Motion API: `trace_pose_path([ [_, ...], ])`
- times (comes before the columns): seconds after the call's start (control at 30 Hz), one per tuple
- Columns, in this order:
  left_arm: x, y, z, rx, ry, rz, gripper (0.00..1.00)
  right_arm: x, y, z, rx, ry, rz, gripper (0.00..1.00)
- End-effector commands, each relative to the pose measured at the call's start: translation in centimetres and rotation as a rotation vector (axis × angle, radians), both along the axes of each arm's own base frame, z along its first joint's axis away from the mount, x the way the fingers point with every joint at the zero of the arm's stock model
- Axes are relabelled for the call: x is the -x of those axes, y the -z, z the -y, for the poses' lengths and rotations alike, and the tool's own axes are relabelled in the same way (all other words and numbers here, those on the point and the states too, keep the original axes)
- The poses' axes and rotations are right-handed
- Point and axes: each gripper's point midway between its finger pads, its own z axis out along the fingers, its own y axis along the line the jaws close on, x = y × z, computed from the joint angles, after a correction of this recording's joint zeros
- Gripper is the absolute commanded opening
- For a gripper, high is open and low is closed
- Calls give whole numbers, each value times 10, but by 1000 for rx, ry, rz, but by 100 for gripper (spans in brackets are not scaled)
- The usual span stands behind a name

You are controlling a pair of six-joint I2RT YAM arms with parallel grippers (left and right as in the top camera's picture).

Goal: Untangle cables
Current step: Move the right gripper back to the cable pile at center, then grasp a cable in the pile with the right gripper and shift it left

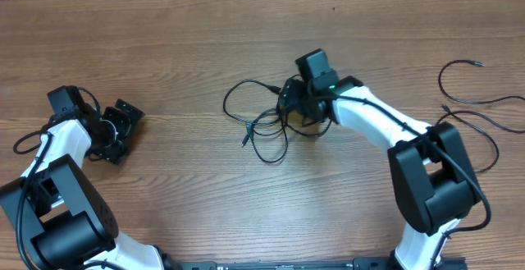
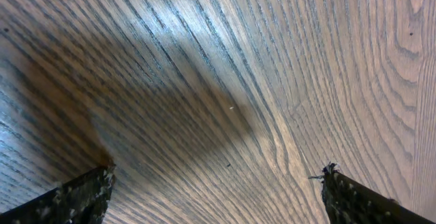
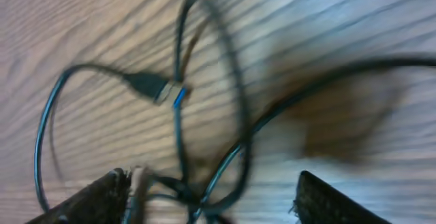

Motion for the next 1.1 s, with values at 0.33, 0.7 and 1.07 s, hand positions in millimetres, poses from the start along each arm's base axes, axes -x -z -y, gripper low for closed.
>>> trace_pose_path([
  [0.33,17,20,-8,-43,-16,-85,99,32,2,-49,1,-130,4,22],
  [0.7,17,20,-8,-43,-16,-85,100,53,-1,-86,-15,-222,28,4],
  [1.07,17,20,-8,-43,-16,-85,100,59,-1,-92,-14,-241,29,18],
])
